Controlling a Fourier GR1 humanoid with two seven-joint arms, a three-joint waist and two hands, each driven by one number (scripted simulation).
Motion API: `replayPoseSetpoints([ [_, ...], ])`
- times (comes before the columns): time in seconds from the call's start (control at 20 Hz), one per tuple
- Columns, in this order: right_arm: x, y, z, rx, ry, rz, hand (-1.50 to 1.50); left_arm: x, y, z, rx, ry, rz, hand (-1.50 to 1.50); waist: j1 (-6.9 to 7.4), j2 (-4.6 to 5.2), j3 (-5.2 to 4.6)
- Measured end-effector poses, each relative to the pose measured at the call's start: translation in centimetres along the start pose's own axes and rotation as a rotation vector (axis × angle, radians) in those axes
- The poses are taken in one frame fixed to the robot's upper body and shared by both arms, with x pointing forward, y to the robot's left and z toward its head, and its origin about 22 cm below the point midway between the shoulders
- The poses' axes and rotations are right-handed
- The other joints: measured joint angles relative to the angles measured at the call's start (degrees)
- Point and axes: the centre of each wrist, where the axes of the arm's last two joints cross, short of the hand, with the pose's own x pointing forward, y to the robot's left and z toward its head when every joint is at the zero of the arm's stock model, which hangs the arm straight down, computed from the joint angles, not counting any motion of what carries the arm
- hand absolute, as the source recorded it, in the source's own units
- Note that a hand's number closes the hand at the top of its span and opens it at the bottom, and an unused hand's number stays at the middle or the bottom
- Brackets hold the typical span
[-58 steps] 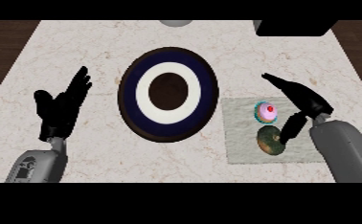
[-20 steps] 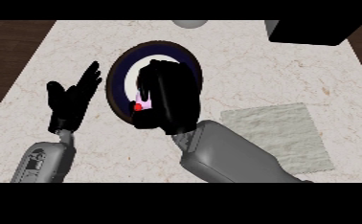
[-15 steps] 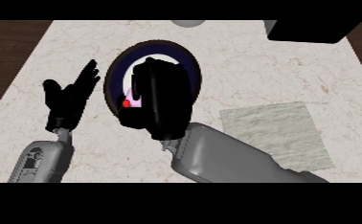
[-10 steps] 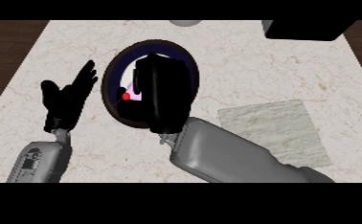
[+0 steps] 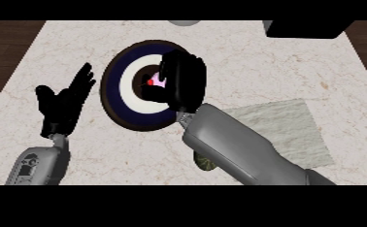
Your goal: Pick the cupcake from the placemat and place it in the plate
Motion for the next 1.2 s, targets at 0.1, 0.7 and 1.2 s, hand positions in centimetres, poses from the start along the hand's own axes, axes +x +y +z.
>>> replayPoseSetpoints([
  [0.1,-0.8,0.5,-0.2,0.039,0.048,0.011,1.50,0.1,0.0,0.3,-0.001,-0.003,0.000,0.00,-0.16,-0.02,0.02],
  [0.7,-7.5,2.4,-1.3,0.236,0.104,-0.133,-1.50,-0.1,0.7,0.4,0.004,-0.002,-0.004,0.00,-0.59,0.15,0.07],
  [1.2,-3.5,-1.2,-1.4,0.064,-0.108,-0.501,-1.50,-0.3,0.5,0.9,0.011,0.007,0.000,0.00,-1.04,-0.14,0.09],
])
